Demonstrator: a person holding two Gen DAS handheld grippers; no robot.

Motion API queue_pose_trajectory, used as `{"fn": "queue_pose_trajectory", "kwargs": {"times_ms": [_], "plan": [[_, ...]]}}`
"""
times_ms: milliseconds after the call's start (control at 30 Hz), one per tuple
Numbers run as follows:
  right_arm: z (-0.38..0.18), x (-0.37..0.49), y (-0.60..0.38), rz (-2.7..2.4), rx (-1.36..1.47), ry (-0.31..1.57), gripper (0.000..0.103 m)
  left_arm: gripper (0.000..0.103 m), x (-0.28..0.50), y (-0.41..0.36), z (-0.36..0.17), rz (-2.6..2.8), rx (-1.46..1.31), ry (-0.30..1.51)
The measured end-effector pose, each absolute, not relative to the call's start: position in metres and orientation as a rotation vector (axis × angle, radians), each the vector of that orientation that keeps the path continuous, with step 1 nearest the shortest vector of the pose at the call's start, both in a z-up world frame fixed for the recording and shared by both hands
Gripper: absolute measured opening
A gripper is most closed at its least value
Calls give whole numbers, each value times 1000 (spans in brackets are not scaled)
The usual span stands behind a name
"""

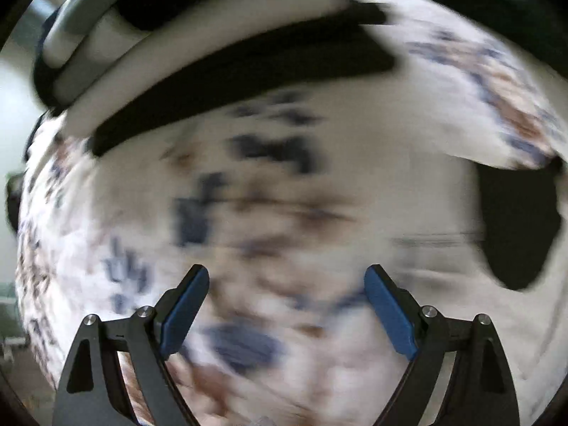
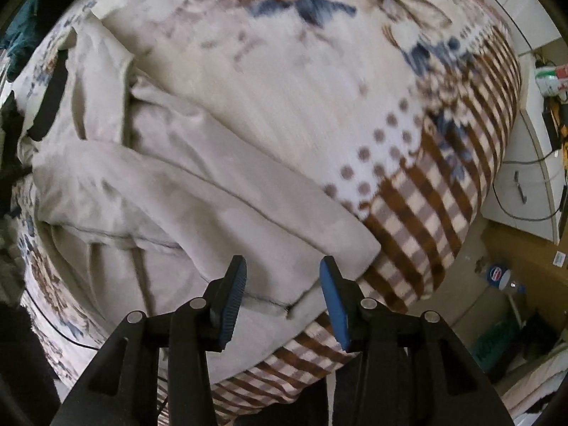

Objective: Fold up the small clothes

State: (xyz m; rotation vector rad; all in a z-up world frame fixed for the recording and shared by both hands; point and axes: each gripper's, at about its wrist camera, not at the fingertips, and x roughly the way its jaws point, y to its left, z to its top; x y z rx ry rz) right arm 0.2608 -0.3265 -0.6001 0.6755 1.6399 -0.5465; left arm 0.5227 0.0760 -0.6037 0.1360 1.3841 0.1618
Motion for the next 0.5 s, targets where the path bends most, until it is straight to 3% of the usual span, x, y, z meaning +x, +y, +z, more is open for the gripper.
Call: {"fn": "queue_pose_trajectory", "kwargs": {"times_ms": [200,333,500], "plan": [[-589,309,-329,-492,643,1608,46,89,536,125,-593,168,-36,1407],[-589,332,-329,-463,629,1606,46,89,533,86,-566,22,-58,1382],[-587,343,-311,-425,584,1624,46,90,560,33,-580,5,62,1367]]}}
